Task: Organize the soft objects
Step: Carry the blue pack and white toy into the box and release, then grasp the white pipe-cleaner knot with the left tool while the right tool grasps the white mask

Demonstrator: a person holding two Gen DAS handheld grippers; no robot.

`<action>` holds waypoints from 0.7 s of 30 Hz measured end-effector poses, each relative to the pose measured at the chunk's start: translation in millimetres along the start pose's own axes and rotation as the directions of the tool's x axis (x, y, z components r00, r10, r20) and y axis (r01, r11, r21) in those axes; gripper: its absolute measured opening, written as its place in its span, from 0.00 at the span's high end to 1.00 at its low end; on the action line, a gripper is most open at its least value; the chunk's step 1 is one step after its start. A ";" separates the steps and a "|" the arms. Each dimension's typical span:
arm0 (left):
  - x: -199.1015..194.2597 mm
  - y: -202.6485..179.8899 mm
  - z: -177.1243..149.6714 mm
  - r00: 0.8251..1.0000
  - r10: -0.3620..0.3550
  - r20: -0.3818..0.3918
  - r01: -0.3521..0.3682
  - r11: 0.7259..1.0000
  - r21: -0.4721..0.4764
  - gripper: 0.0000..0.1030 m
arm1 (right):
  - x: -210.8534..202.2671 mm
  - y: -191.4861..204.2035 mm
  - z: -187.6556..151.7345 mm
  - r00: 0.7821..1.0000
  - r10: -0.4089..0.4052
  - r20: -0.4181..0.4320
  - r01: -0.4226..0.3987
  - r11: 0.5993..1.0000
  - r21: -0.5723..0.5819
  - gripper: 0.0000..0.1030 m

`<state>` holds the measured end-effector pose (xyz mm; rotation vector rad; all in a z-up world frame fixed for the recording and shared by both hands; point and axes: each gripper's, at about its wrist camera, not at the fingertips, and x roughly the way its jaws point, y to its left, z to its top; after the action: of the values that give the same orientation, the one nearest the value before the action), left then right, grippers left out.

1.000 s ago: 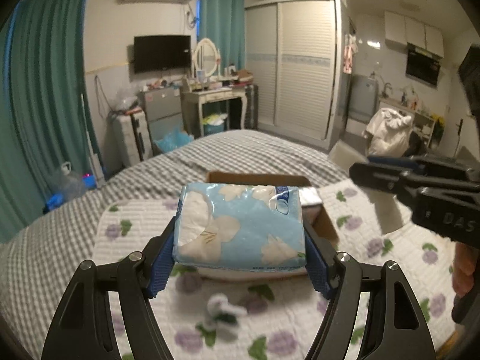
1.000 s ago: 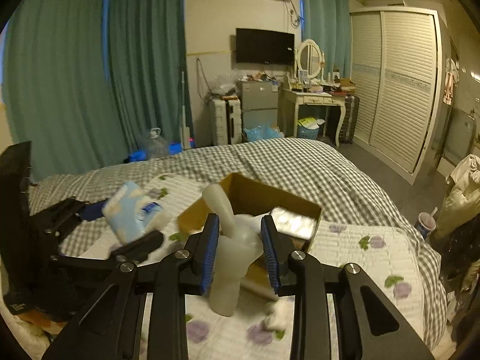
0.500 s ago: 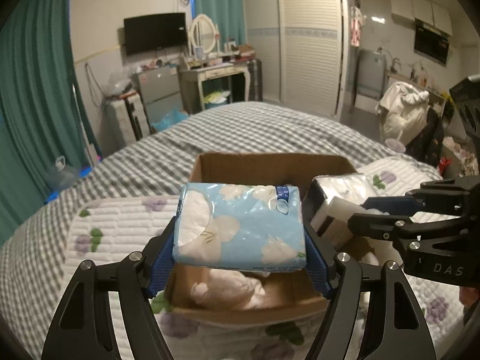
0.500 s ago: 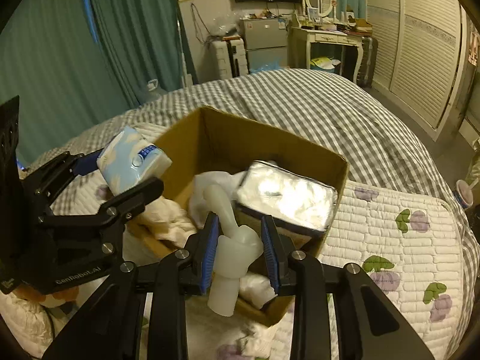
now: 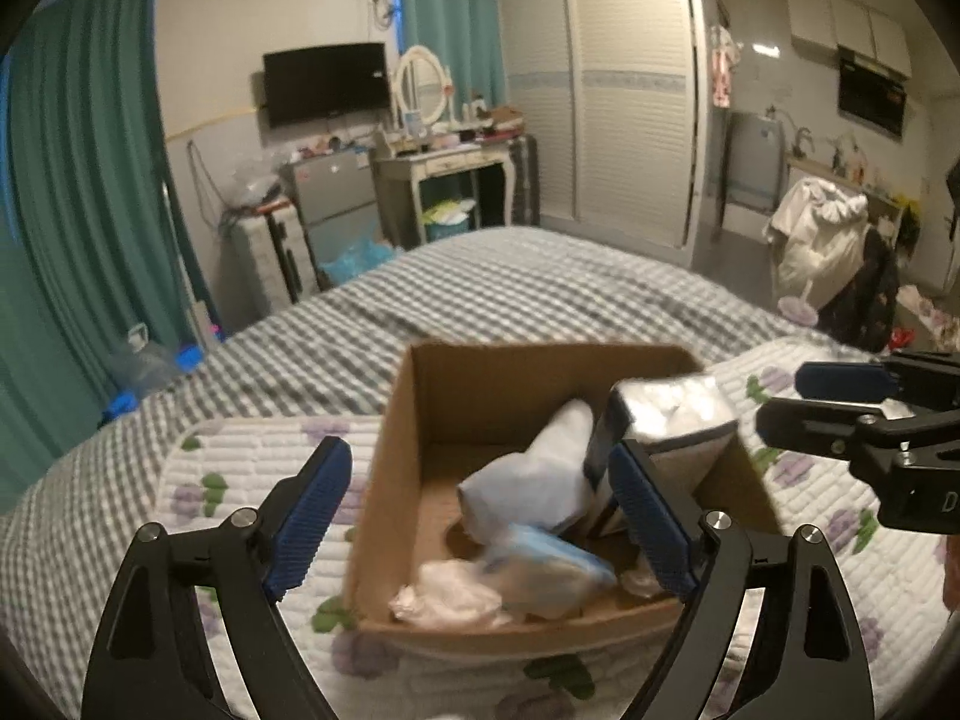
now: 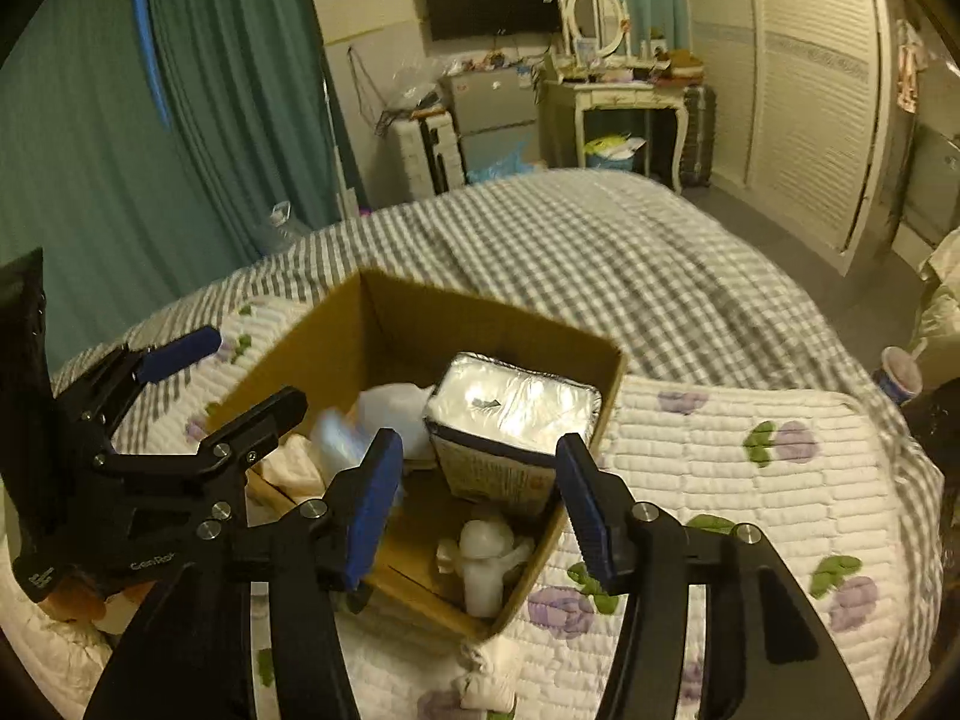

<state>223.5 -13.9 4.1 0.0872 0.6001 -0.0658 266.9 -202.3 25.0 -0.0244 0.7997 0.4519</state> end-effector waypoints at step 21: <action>-203.8 27.0 -36.3 0.982 0.016 0.186 -0.004 0.998 -0.068 0.04 | -218.4 99.9 -54.3 0.977 -0.068 0.202 0.085 0.993 -0.078 0.15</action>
<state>37.7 24.0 91.3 0.0185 0.4135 -0.0433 57.1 -205.6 153.8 -0.0888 0.5798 0.4088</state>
